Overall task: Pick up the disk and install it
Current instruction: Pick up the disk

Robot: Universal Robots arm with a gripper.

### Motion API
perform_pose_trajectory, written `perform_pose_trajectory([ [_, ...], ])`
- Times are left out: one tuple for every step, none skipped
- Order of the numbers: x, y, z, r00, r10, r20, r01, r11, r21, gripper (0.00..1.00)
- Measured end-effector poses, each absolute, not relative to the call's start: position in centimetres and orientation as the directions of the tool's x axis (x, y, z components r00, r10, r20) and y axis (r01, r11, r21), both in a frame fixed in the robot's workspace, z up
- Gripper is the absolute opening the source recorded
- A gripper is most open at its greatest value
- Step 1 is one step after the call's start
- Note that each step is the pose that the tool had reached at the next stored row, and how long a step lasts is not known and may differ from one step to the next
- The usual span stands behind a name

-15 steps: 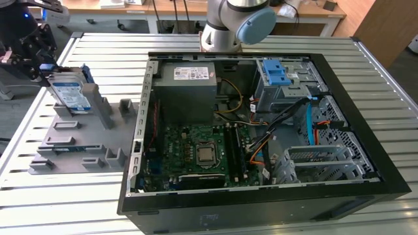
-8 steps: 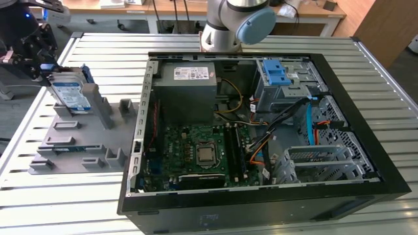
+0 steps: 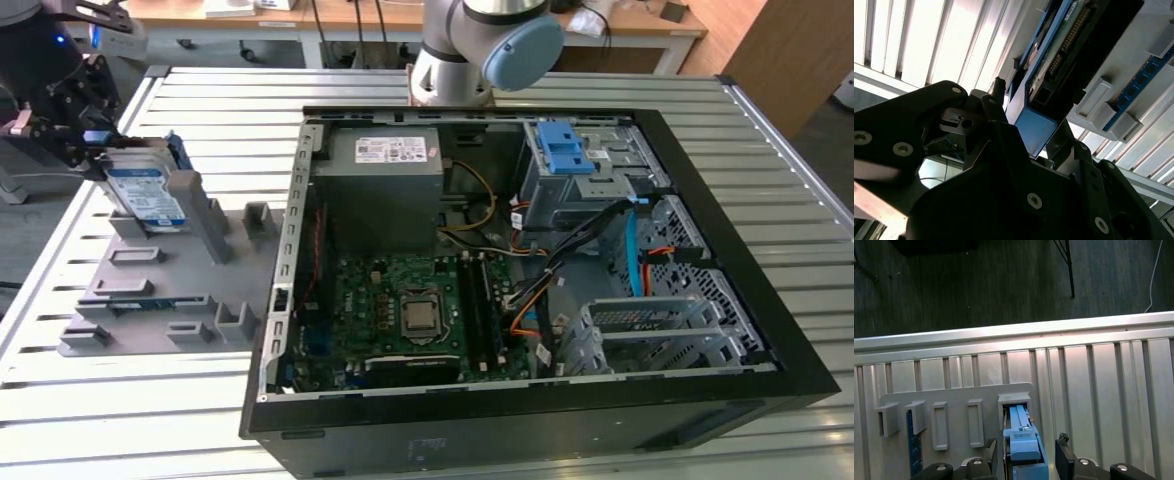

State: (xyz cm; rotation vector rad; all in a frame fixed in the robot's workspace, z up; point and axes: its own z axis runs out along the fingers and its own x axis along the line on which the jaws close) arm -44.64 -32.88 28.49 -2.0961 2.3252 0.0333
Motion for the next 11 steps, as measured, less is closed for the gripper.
perform_pose_trajectory([
  [-44.64,-32.88,28.48,-0.103,-0.994,-0.022,-0.995,0.103,0.008,0.58],
  [-44.63,-32.88,28.47,-0.103,-0.994,-0.022,-0.995,0.103,0.008,0.58],
  [-44.64,-32.88,28.47,-0.103,-0.994,-0.022,-0.995,0.103,0.008,0.56],
  [-44.64,-32.88,28.46,-0.103,-0.994,-0.022,-0.995,0.103,0.008,0.56],
  [-44.63,-32.88,28.46,-0.103,-0.994,-0.022,-0.995,0.103,0.008,0.49],
  [-44.63,-32.88,28.46,-0.103,-0.994,-0.022,-0.995,0.103,0.008,0.49],
  [-44.63,-32.88,28.46,-0.103,-0.994,-0.022,-0.995,0.103,0.008,0.48],
  [-44.64,-32.88,28.46,-0.103,-0.994,-0.022,-0.995,0.103,0.008,0.48],
  [-44.63,-32.88,28.46,-0.103,-0.994,-0.022,-0.995,0.103,0.008,0.48],
  [-44.63,-32.88,28.46,-0.103,-0.994,-0.022,-0.995,0.103,0.008,0.41],
  [-44.63,-32.88,28.46,-0.103,-0.994,-0.022,-0.995,0.103,0.008,0.41],
])
